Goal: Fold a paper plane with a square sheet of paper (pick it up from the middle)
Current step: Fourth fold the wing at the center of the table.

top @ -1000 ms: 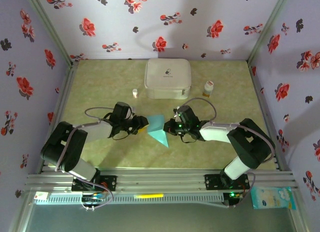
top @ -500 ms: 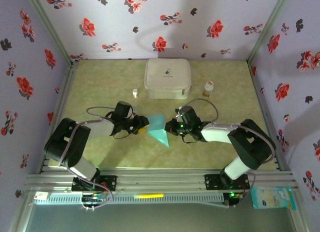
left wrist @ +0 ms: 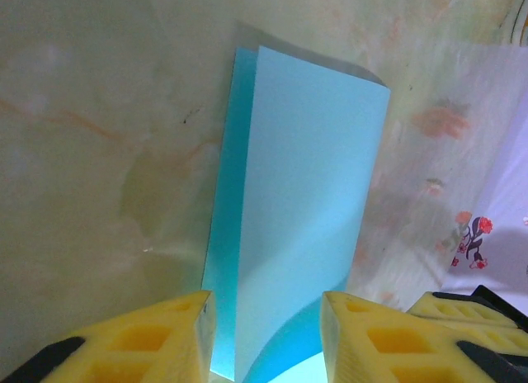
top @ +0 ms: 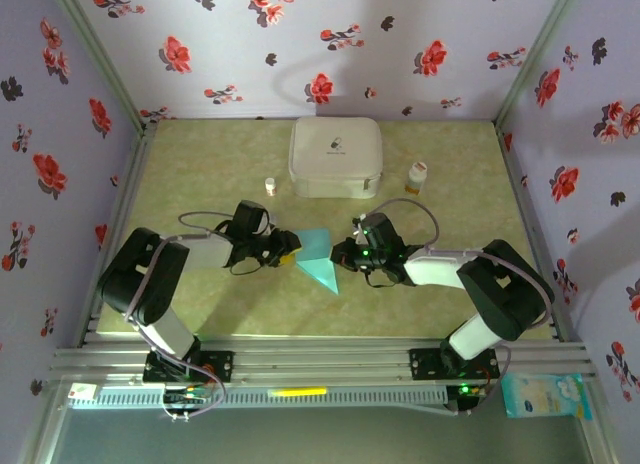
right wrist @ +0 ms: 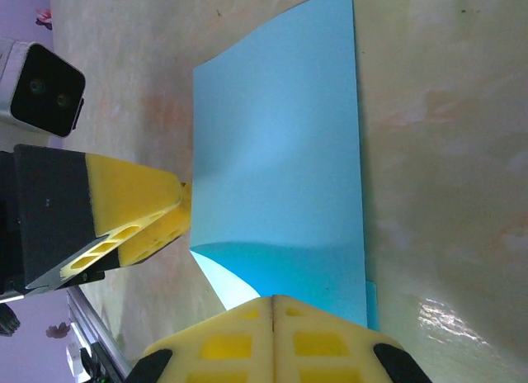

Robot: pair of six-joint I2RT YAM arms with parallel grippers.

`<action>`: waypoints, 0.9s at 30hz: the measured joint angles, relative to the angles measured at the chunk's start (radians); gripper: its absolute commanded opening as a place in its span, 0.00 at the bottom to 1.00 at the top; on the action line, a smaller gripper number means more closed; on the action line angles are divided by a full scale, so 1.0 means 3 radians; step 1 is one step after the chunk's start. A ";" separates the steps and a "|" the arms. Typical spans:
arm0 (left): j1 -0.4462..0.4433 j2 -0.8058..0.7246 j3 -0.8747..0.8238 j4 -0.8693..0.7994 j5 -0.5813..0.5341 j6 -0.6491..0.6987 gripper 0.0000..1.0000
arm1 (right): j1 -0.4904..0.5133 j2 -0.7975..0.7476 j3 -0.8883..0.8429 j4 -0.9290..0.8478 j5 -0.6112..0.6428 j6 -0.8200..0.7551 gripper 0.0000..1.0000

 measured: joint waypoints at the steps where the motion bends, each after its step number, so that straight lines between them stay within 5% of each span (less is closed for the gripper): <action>1: 0.0000 0.0000 0.0000 0.0004 0.0004 0.0000 0.37 | -0.0004 0.0000 0.0000 0.0003 0.0000 0.0003 0.06; 14: 0.0000 0.0139 0.0004 0.0197 0.0116 -0.0075 0.18 | -0.0014 -0.0001 -0.0001 0.0006 0.0000 0.0006 0.09; 20: 0.0000 0.0146 -0.0001 0.0310 0.0137 -0.0128 0.02 | -0.0020 -0.0003 0.0001 -0.0050 0.0006 -0.0004 0.25; 27: 0.0000 0.0037 -0.0212 0.0617 0.0094 -0.0309 0.00 | -0.0020 -0.0229 0.0072 -0.0607 0.0258 -0.0136 0.36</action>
